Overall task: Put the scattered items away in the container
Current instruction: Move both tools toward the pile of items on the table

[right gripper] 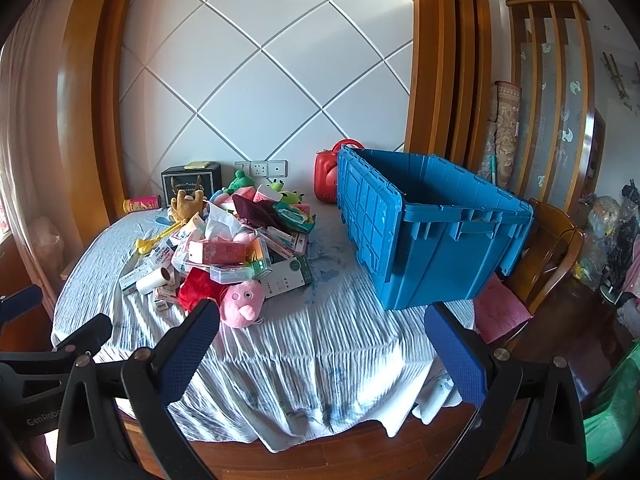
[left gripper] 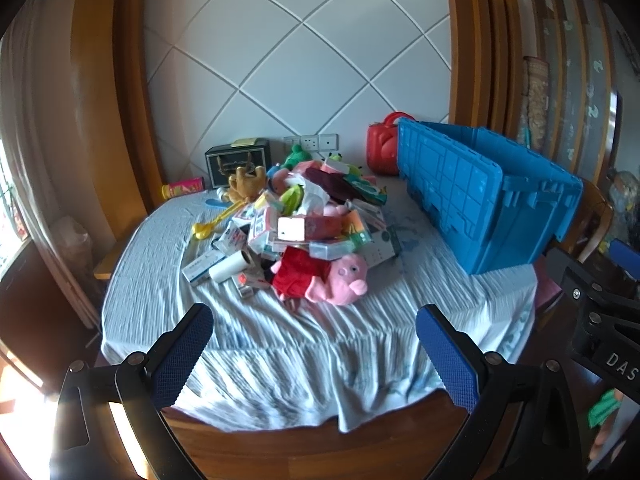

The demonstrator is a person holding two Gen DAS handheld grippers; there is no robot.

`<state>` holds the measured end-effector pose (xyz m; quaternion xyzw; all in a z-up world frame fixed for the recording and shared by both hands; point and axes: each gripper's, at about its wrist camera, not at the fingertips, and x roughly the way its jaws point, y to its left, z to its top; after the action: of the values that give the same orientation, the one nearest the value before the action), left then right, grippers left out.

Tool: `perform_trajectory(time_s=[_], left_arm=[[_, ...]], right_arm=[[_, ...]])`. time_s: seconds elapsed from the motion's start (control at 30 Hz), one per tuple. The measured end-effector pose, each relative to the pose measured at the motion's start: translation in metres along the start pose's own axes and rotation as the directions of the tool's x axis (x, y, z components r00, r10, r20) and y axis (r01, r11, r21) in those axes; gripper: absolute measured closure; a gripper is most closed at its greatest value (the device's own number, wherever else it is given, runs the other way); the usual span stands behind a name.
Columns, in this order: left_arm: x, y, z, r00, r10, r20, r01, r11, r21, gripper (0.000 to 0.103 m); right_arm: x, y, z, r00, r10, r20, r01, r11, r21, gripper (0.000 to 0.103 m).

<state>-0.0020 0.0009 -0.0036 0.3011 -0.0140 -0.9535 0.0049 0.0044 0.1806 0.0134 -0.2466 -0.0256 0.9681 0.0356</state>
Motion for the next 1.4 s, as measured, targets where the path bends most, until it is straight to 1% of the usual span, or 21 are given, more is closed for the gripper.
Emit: perform_trajectory(time_s=[0.2, 0.37, 0.77, 0.93, 1.03, 1.2, 1.4], left_arm=[[0.001, -0.004, 0.000, 1.000, -0.002, 0.002, 0.002, 1.000, 0.002, 0.000], [0.006, -0.003, 0.000, 1.000, 0.011, -0.008, -0.011, 1.000, -0.008, 0.000], [0.033, -0.003, 0.001, 0.996, 0.082, -0.043, -0.084, 0.995, -0.049, 0.000], [0.046, -0.004, 0.001, 0.993, 0.102, -0.062, -0.106, 0.992, -0.062, 0.000], [0.055, -0.004, 0.003, 0.992, 0.110, -0.070, -0.114, 0.991, -0.071, 0.000], [0.068, -0.006, 0.004, 0.988, 0.121, -0.091, -0.128, 0.989, -0.072, 0.000], [0.086, 0.001, 0.002, 0.981, 0.146, -0.124, -0.156, 0.985, -0.070, 0.000]], right_arm=[[0.003, -0.001, -0.001, 1.000, 0.003, -0.005, -0.003, 1.000, -0.001, 0.000], [0.010, -0.001, -0.001, 1.000, 0.020, -0.012, -0.020, 1.000, -0.008, 0.000], [0.047, 0.004, 0.005, 0.993, 0.111, -0.038, -0.113, 0.992, -0.060, 0.000], [0.066, 0.007, 0.010, 0.987, 0.148, -0.056, -0.152, 0.986, -0.074, 0.000], [0.073, 0.009, 0.012, 0.985, 0.160, -0.060, -0.165, 0.982, -0.096, 0.000], [0.090, 0.007, 0.013, 0.980, 0.182, -0.079, -0.189, 0.977, -0.098, 0.000], [0.118, 0.024, 0.014, 0.960, 0.250, -0.124, -0.263, 0.959, -0.107, 0.000]])
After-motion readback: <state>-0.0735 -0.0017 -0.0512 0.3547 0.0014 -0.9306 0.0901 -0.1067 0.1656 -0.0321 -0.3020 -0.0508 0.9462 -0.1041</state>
